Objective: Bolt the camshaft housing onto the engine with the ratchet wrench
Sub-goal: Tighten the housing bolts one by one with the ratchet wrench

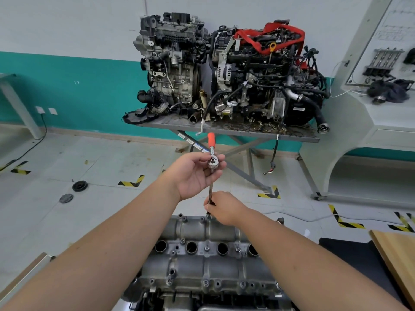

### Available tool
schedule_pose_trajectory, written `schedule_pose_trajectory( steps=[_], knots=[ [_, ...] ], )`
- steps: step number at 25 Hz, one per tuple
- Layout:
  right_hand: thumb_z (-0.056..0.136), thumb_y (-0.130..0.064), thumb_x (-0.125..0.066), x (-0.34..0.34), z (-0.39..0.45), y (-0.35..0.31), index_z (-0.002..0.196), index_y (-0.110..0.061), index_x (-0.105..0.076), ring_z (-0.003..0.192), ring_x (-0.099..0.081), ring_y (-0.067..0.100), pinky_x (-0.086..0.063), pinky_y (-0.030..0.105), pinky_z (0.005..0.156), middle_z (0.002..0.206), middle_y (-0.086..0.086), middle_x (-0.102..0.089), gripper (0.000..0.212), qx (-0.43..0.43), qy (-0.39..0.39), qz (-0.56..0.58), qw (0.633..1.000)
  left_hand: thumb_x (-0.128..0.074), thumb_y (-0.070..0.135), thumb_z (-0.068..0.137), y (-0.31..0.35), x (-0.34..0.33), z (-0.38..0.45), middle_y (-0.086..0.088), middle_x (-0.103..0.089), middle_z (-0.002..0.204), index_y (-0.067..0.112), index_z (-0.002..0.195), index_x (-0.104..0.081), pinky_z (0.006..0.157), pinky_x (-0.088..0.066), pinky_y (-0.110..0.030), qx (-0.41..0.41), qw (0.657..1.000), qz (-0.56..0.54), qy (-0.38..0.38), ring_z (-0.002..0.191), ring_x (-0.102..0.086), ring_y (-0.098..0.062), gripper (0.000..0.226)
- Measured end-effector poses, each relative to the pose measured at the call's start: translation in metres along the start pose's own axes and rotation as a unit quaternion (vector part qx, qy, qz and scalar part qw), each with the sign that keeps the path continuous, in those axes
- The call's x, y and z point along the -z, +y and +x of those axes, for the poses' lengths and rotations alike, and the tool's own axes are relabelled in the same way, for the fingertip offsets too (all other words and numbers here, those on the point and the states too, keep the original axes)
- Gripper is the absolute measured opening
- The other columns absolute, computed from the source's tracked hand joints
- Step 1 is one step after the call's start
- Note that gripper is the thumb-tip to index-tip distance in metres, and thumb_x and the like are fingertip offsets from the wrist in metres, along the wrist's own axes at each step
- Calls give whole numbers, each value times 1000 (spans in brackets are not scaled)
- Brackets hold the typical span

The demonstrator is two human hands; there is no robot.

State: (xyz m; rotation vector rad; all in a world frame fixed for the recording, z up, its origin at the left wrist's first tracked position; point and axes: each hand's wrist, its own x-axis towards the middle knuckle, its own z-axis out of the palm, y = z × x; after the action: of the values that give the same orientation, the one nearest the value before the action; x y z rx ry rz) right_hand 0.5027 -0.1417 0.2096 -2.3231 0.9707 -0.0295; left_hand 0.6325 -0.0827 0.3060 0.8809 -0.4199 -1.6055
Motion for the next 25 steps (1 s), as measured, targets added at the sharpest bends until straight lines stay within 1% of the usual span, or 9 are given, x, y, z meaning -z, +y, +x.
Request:
schedule_pose_trajectory(
  steps=[4, 10, 12, 14, 15, 17, 19, 22, 25],
  knots=[
    [98, -21, -52, -1, 2, -1, 94, -20, -61, 88, -54, 14, -37, 24, 77, 92, -5, -62, 10, -4, -9, -13, 1000, -44, 5, 94, -1, 2, 0, -10, -70, 83, -2, 91, -70, 62, -60, -26, -1, 1000, -3, -6, 74, -70, -18, 28],
    [96, -19, -52, 1, 0, -7, 92, -21, -62, 91, -55, 13, -39, 23, 80, 98, -4, -66, 11, -10, -15, -12, 1000, -44, 4, 93, 5, -10, -2, -3, -65, 72, 7, 97, -57, 46, -51, -21, 22, 995, 93, 17, 59, -63, -14, 14],
    [96, -18, -52, 1, -1, -9, 92, -18, -64, 91, -56, 13, -41, 24, 81, 101, -1, -69, 12, -16, -13, -9, 1000, -46, 4, 93, 8, -16, -2, 0, -64, 68, 11, 95, -57, 43, -47, -21, 21, 988, 149, 31, 54, -59, -12, 13],
    [96, -17, -51, 1, -2, -11, 89, -16, -65, 88, -56, 16, -42, 27, 80, 93, -2, -67, 15, -23, -12, -10, 1000, -49, 6, 92, 10, -22, -2, 1, -63, 66, 13, 93, -57, 45, -42, -22, 13, 963, 267, 44, 53, -57, -11, 11],
    [95, -17, -50, 1, -3, -12, 83, -17, -62, 84, -55, 15, -42, 27, 78, 85, -4, -64, 17, -27, -11, -12, 1000, -49, 8, 92, 11, -26, -1, 2, -63, 66, 14, 91, -56, 47, -40, -24, 0, 933, 357, 51, 54, -58, -12, 9],
    [96, -17, -49, 0, -4, -14, 69, -19, -52, 70, -49, 12, -40, 29, 71, 71, -5, -54, 27, -39, -5, -14, 999, -48, 17, 96, 11, -31, -2, 1, -64, 70, 16, 88, -53, 53, -42, -27, -52, 832, 549, 60, 57, -62, -11, 9],
    [96, -17, -48, -2, -6, -17, 63, -22, -44, 63, -45, 12, -37, 28, 61, 66, -4, -49, 34, -54, 2, -7, 998, -44, 28, 101, 8, -34, -3, 0, -65, 76, 20, 84, -50, 59, -49, -32, -120, 711, 691, 48, 63, -67, -10, 20],
    [95, -20, -48, -5, -7, -19, 59, -21, -42, 69, -49, 22, -37, 31, 63, 63, -1, -48, 36, -67, 20, -13, 997, -39, 42, 104, 5, -32, -6, 3, -55, 75, 25, 79, -40, 57, -42, -33, -192, 513, 836, 21, 75, -60, -22, 31],
    [95, -26, -47, -8, -8, -19, 59, -21, -42, 72, -52, 25, -35, 32, 61, 64, 0, -49, 37, -70, 36, -50, 996, -45, 51, 100, 5, -19, -9, 10, -44, 81, 24, 84, -48, 69, -45, -36, -321, 319, 892, 0, 87, -55, -19, 31]
  ],
)
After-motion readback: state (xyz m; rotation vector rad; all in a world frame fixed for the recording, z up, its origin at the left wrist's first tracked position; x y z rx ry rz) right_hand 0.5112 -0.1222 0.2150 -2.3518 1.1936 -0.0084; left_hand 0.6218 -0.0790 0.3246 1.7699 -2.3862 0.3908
